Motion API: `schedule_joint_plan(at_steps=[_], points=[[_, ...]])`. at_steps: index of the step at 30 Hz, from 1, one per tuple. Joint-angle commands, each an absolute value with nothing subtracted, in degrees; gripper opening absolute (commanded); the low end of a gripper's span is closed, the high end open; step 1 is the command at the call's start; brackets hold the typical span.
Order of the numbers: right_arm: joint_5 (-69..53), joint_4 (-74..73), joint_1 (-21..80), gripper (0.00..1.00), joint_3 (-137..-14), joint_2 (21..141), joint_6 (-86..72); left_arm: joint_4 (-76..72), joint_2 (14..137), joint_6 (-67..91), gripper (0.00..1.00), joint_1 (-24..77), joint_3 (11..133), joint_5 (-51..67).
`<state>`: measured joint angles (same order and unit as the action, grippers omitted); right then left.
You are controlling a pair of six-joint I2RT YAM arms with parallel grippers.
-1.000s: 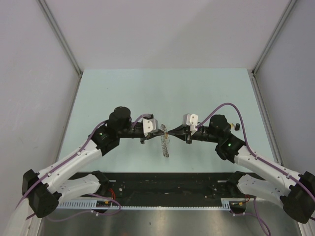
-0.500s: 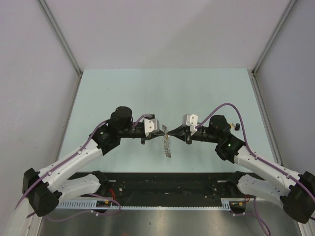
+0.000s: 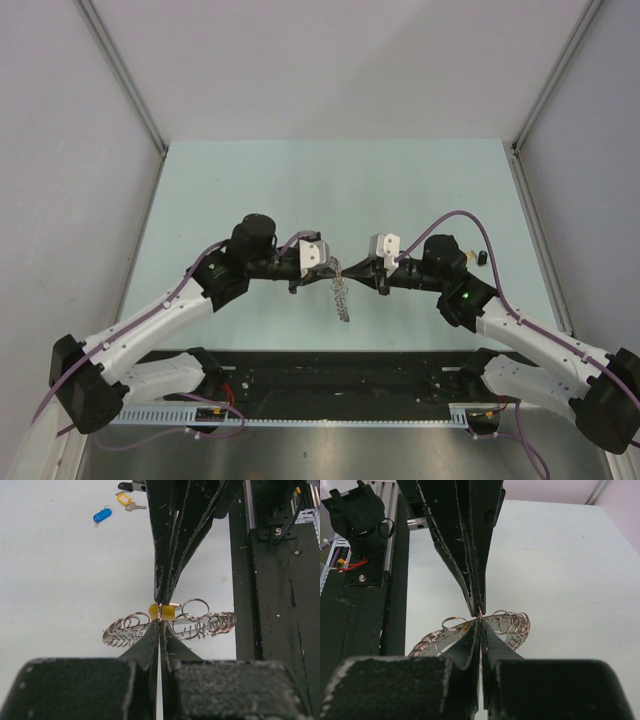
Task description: Put the keys on the keyring
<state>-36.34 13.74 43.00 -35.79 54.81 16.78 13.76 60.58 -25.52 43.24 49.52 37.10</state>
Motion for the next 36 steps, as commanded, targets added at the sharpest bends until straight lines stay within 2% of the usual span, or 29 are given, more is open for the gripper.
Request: schedule_joint_plan(at_steps=[1,18,28,36], points=[[-35.6,16.3,43.9,0.0,-37.4,54.3,18.0,15.0,61.7,-26.6,0.0,44.5,52.7,37.0],[-34.5,14.0,44.1,0.0,-37.8,54.4,19.6,13.8,61.3,-25.8,0.0,44.6,52.4,33.9],[-35.8,12.1,42.9,0.25,-37.8,52.6,19.2,12.7,60.3,-25.8,0.0,44.6,51.6,32.7],[-35.2,10.3,41.4,0.27,-37.8,52.6,20.0,12.0,59.4,-25.4,0.0,44.6,51.2,31.6]])
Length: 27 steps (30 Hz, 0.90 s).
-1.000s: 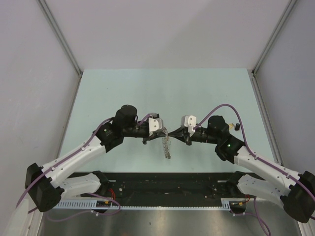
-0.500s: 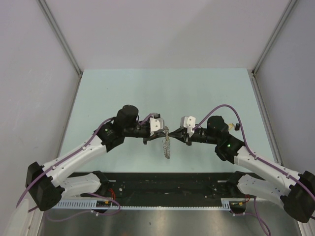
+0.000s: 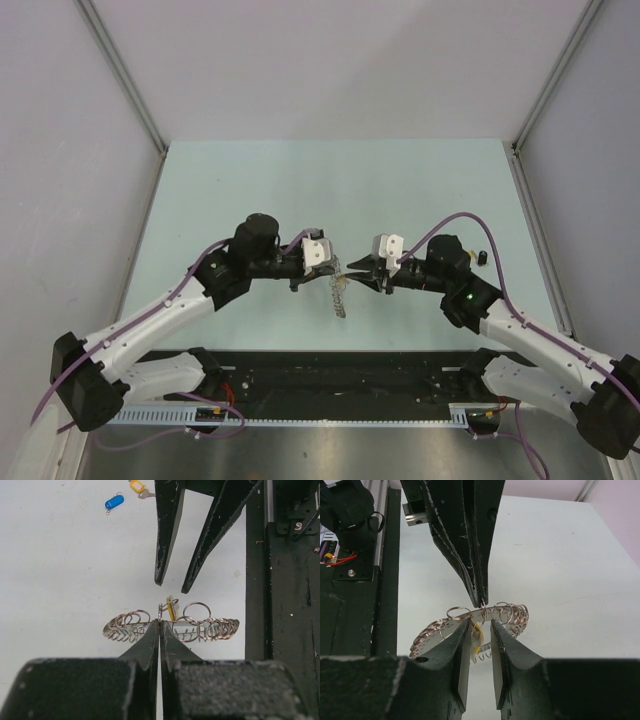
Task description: Put the keys on the keyring
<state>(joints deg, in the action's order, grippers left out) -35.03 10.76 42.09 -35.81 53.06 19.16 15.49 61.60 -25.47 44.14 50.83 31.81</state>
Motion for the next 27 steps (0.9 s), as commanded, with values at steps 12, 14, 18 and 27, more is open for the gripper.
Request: schedule_joint_plan(at_steps=[12,14,18,27], points=[[-31.6,12.5,43.2,0.27,-37.8,54.4,20.5,8.5,58.6,-22.3,0.0,44.6,50.2,28.8],[-31.1,13.1,43.6,0.27,-37.8,54.5,20.1,8.3,58.8,-21.8,0.0,44.6,50.2,28.2],[-29.7,14.2,44.2,0.27,-37.5,54.2,19.5,7.2,58.7,-20.7,0.0,44.6,49.9,27.4],[-26.5,16.1,44.6,0.22,-37.4,55.1,18.3,5.6,58.3,-19.5,0.0,44.6,49.3,27.4]])
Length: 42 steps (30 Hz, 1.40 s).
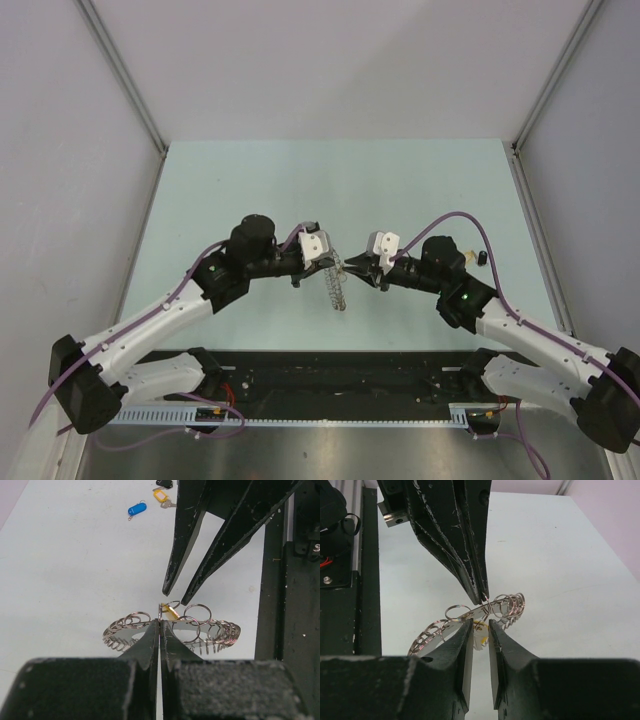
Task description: Put the keys on the keyring
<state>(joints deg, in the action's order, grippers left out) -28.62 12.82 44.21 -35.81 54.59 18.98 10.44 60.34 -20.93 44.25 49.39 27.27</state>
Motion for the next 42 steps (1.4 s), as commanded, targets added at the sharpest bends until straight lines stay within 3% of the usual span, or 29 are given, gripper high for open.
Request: schedule_joint_plan(at_steps=[1,26,32,42], points=[[-26.5,16.1,44.5,0.21,-37.4,54.9,18.2,5.5,58.2,-19.3,0.0,44.6,49.1,27.2],[-25.5,18.1,45.2,0.2,-37.3,56.3,17.1,0.3,56.3,-15.4,0.01,44.6,46.7,25.4],[-24.8,18.0,45.7,0.01,-37.4,56.0,17.5,-4.1,55.7,-13.3,0.0,44.6,45.5,24.4],[-20.7,19.0,49.8,0.0,-37.4,56.6,20.2,-20.6,53.8,-2.6,0.0,44.7,37.5,20.3]])
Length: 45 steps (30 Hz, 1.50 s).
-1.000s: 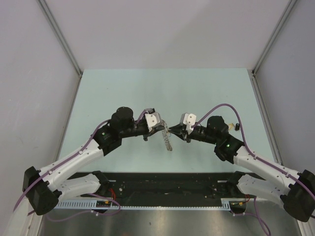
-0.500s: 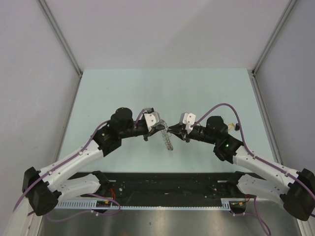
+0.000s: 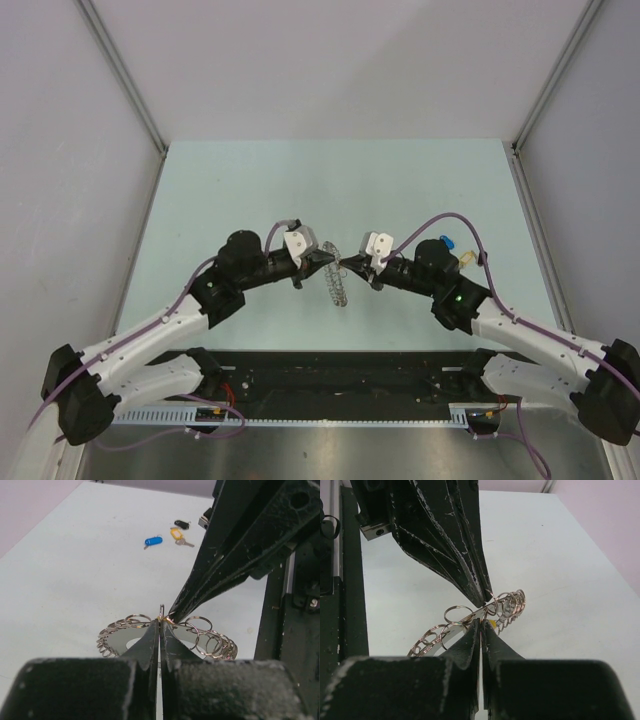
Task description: Put the keys on the keyring
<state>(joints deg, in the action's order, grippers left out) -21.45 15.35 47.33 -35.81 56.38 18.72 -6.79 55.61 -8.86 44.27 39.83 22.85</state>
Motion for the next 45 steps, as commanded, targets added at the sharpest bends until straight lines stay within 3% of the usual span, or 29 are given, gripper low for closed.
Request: schedule_joint_plan(at_steps=[1,7,11,22,35,45], points=[[-20.4,19.2,50.1,0.0,-37.4,56.7,20.4,-22.0,53.5,-1.9,0.0,44.8,36.7,20.0],[-17.7,18.0,51.1,0.0,-37.4,56.3,22.5,-26.4,53.3,1.5,0.0,45.0,34.5,20.6],[-15.4,15.9,51.1,0.0,-37.4,55.2,24.1,-23.8,53.4,0.2,0.22,45.0,35.5,21.9],[-14.9,10.9,51.1,0.0,-37.3,53.3,28.1,-6.5,53.8,-13.8,0.4,44.8,43.1,24.9],[-18.2,8.0,51.1,0.0,-37.4,52.0,30.9,22.6,65.5,-25.7,0.42,40.2,57.7,42.9],[-23.0,6.4,51.2,0.0,-37.4,51.5,32.6,26.5,66.4,-32.6,0.42,38.5,57.5,48.7]])
